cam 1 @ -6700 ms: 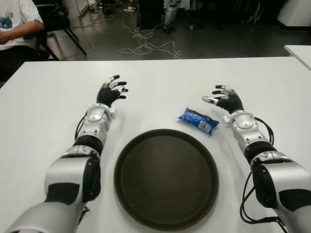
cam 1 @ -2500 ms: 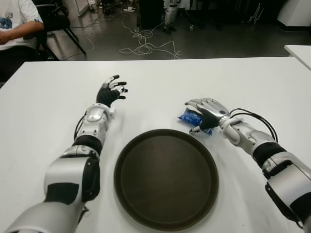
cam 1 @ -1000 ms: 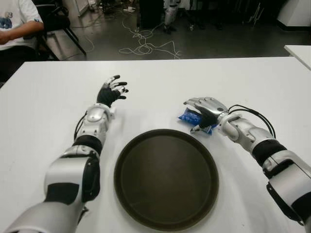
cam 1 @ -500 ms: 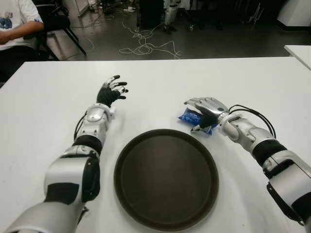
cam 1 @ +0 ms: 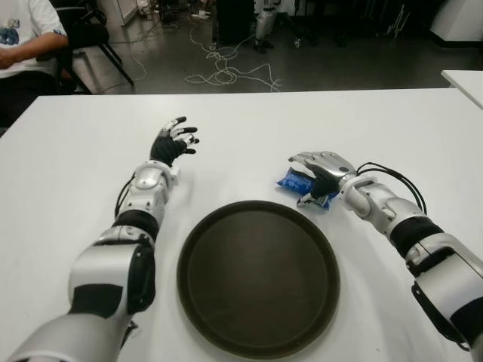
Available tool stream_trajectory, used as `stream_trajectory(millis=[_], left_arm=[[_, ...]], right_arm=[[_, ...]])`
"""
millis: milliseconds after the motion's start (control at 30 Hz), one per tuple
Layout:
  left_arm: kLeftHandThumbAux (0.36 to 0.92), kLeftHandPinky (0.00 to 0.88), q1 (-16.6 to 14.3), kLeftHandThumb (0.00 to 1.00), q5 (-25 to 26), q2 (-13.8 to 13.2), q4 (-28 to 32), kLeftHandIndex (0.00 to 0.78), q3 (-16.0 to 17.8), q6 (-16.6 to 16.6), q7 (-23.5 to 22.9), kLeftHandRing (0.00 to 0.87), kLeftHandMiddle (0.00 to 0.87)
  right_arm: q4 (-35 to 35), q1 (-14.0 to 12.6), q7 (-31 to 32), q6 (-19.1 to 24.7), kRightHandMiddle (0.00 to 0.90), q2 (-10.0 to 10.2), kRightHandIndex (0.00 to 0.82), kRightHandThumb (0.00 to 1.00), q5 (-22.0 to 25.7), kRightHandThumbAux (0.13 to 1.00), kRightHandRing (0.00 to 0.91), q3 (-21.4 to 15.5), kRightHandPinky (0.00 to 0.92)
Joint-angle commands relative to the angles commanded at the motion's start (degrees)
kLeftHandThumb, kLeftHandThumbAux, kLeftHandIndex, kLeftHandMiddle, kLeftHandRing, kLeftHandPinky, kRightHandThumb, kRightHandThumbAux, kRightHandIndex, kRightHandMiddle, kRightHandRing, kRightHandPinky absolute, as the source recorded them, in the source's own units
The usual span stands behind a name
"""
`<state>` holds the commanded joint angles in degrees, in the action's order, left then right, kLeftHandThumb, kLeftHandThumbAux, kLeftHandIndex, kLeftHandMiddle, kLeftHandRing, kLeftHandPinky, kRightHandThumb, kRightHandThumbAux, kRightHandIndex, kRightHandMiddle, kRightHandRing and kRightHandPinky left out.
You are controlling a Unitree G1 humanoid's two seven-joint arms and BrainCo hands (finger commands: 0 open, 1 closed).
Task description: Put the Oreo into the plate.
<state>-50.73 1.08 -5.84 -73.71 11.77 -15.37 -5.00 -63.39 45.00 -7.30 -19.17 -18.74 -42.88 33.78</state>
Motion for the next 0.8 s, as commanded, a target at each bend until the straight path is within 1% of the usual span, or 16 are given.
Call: stream_trajectory(millis=[167, 300, 367, 600, 800], left_arm=[[0.832, 0.433, 0.12, 0.260, 0.00, 0.02, 0.05, 0.156, -0.02, -0.38, -0.23, 0.349, 0.292], [0.834, 0.432, 0.14, 0.262, 0.02, 0.02, 0.06, 0.156, -0.02, -0.42, -0.32, 0.348, 0.291], [0.836, 0.433, 0.13, 0.262, 0.21, 0.03, 0.05, 0.155, 0.15, -0.36, -0.46, 0.348, 0.292], [0.840, 0.428, 0.13, 0.256, 0.44, 0.14, 0.05, 0.160, 0.43, -0.49, -0.25, 0.349, 0.296], [0.827, 0.444, 0.07, 0.253, 0.61, 0.19, 0.07, 0.147, 0.58, -0.34, -0.09, 0.350, 0.288]], right_arm=[[-2.39, 0.41, 0.76, -1.33, 0.192, 0.68, 0.180, 0.000, 1.11, 0.717, 0.190, -0.61, 0.144], [-3.01, 0.59, 0.83, -1.98, 0.201, 0.81, 0.193, 0.000, 1.49, 0.722, 0.195, -0.73, 0.147], [-3.68, 0.63, 0.84, -2.79, 0.212, 0.98, 0.213, 0.000, 1.88, 0.728, 0.206, -0.96, 0.160], [-5.06, 0.92, 0.83, -3.99, 0.221, 1.27, 0.227, 0.000, 2.21, 0.735, 0.217, -0.81, 0.175], [-6.28, 0.91, 1.13, -4.64, 0.259, 1.88, 0.261, 0.000, 2.76, 0.772, 0.255, -0.75, 0.231]])
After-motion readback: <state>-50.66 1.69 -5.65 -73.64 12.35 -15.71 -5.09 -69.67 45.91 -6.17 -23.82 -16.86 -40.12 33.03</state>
